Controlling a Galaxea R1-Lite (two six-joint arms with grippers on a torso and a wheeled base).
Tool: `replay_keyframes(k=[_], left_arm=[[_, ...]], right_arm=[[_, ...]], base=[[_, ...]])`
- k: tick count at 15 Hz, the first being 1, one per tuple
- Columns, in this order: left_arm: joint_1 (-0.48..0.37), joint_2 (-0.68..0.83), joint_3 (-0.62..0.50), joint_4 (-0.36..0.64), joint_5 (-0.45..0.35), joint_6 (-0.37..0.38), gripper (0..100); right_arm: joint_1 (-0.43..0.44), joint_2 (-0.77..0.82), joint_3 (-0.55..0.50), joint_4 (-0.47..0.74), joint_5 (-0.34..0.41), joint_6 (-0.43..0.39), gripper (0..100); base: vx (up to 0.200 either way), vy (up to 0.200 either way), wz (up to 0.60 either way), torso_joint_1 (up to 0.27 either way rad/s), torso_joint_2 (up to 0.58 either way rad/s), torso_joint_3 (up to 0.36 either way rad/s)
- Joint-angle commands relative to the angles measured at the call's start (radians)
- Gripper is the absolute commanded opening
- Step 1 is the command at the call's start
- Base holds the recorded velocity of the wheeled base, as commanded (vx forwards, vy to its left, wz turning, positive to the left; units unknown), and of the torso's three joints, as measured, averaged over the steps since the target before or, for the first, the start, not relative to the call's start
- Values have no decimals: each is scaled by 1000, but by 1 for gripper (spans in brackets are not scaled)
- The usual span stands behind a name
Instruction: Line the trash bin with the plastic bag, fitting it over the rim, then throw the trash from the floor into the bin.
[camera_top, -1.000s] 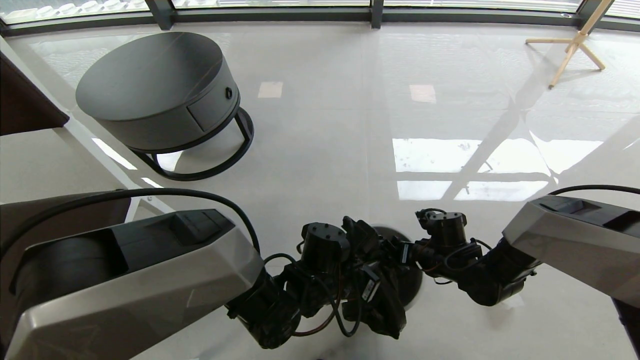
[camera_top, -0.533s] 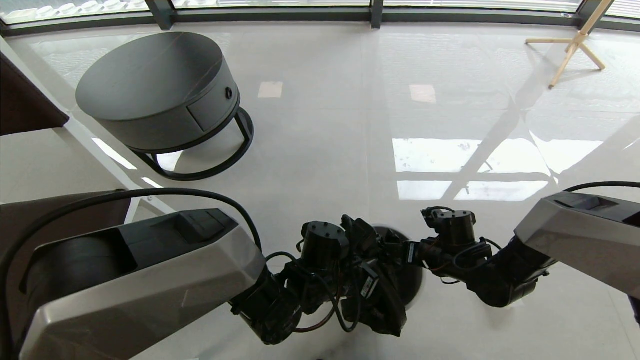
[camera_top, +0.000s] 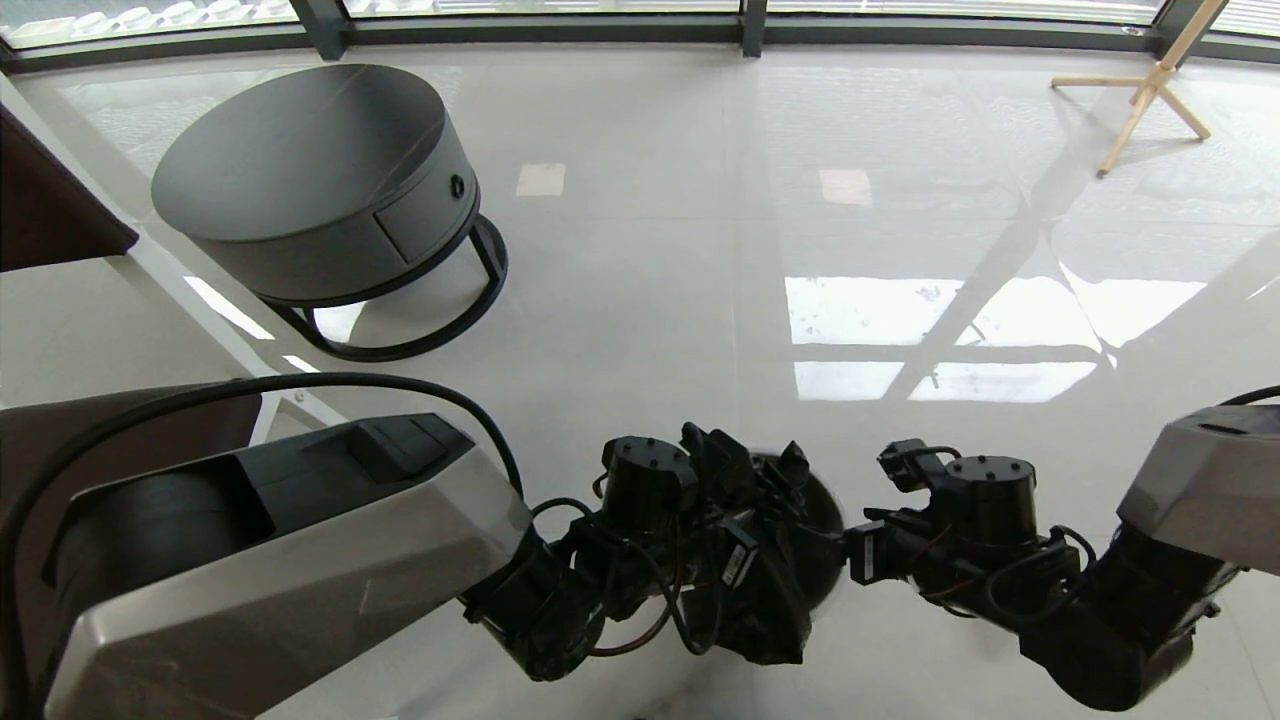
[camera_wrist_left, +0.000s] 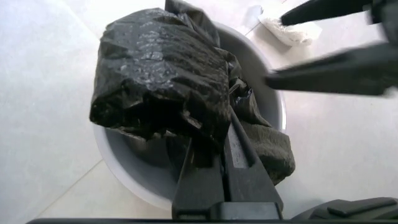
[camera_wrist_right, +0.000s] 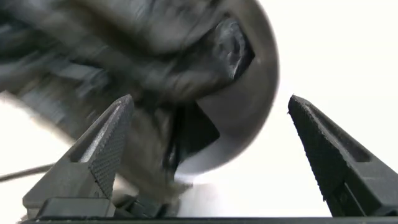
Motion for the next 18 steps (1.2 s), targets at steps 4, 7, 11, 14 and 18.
replay_keyframes(k=[4, 7, 11, 14, 18], left_arm=[[-1, 2, -1, 1, 0, 0, 0], [-1, -2, 0, 15, 0, 0, 0], [-1, -2, -1, 15, 0, 0, 0], [-1, -3, -1, 15, 0, 0, 0], [-1, -6, -1, 14, 0, 0, 0]], right_arm=[[160, -35, 201, -184, -10, -116, 100], [185, -27, 204, -183, -53, -125, 100], [183, 36, 193, -186, -153, -220, 100], [185, 68, 158, -224, -185, -259, 100], [124, -58, 109, -229, -142, -85, 100]], base=[[0, 0, 0, 0, 0, 0], [0, 0, 0, 0, 0, 0], [0, 0, 0, 0, 0, 0], [0, 0, 0, 0, 0, 0], [0, 0, 0, 0, 0, 0]])
